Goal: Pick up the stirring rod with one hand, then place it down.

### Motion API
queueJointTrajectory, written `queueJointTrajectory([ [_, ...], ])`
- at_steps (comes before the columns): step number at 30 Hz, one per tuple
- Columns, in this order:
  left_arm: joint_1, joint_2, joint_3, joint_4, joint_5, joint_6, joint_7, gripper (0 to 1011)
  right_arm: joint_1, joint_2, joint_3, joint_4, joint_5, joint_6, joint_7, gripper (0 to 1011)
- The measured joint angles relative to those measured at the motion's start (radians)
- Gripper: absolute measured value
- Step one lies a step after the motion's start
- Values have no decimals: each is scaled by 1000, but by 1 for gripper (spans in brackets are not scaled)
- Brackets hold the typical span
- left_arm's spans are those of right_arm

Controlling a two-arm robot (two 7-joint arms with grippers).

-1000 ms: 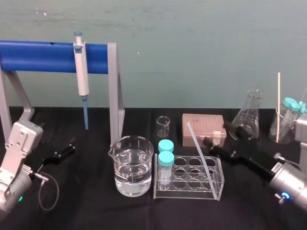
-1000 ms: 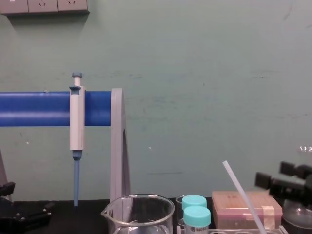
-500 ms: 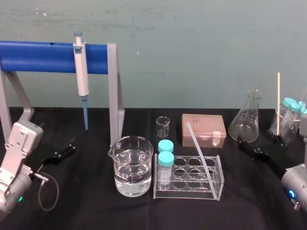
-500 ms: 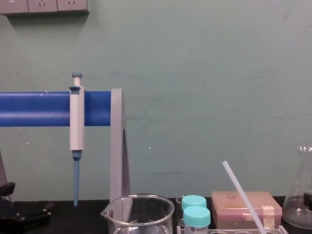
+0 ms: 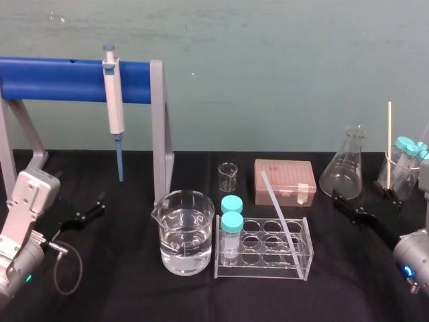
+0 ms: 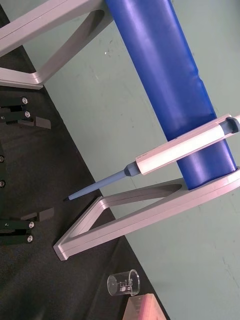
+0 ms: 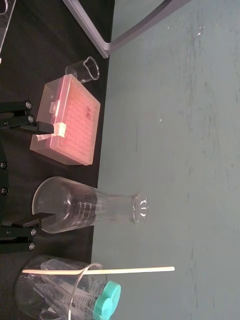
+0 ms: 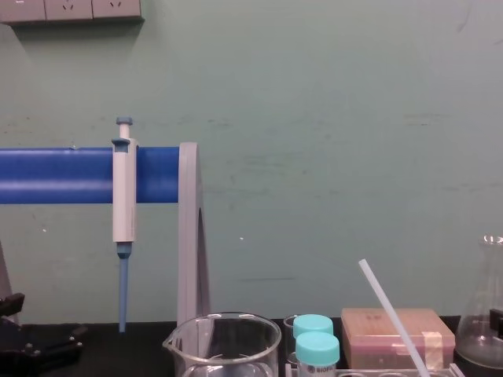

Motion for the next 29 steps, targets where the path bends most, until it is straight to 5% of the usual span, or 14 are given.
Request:
queueJointTrajectory([
  [29,0,0,0,0,0,0,0,1000,0,2,-1,-2,3,-7,5,1003],
])
